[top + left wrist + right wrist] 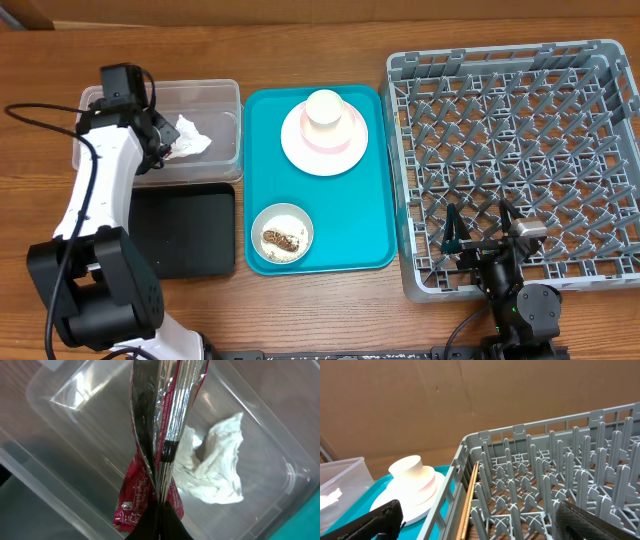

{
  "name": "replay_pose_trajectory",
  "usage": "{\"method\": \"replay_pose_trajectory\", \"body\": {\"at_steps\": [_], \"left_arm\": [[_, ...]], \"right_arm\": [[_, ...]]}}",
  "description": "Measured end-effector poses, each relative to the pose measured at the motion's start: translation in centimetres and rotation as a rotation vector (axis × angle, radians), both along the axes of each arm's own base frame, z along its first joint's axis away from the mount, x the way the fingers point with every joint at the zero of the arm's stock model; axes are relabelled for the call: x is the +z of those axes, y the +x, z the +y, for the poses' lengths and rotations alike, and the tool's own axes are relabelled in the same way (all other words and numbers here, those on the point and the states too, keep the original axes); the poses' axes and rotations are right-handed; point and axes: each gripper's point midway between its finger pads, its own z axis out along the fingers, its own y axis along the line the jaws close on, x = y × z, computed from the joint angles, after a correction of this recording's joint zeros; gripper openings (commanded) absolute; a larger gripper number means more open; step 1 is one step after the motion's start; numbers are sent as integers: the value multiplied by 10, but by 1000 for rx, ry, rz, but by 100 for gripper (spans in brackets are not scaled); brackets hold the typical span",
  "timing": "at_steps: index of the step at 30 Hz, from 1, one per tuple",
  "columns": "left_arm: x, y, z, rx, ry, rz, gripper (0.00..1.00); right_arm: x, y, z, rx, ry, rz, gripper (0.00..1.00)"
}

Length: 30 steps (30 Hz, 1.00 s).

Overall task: Sort waste into correct bins and load items into the dishwasher
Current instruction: 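Carry the wrapper with the left gripper and drop it into the clear bin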

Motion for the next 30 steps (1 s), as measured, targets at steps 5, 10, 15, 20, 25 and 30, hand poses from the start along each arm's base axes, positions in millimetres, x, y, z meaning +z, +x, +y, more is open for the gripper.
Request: {"method": "replay_pose_trajectory", "body": {"at_steps": [5,10,15,20,25,30], "left_arm": [[0,-1,7,1,13,2,4],[2,0,13,3,48,-1,18],[4,1,18,4,79,-2,48],[5,3,17,-14,79,-7,48],[6,7,3,-93,17,-22,48],[46,5,-50,-285,-192,-145,51]], "right_arm": [[0,0,0,0,0,0,100],[0,0,0,0,0,0,100],[0,0,0,0,0,0,100],[0,0,0,0,0,0,100],[0,0,0,0,0,0,100],[0,0,0,0,0,0,100]]}}
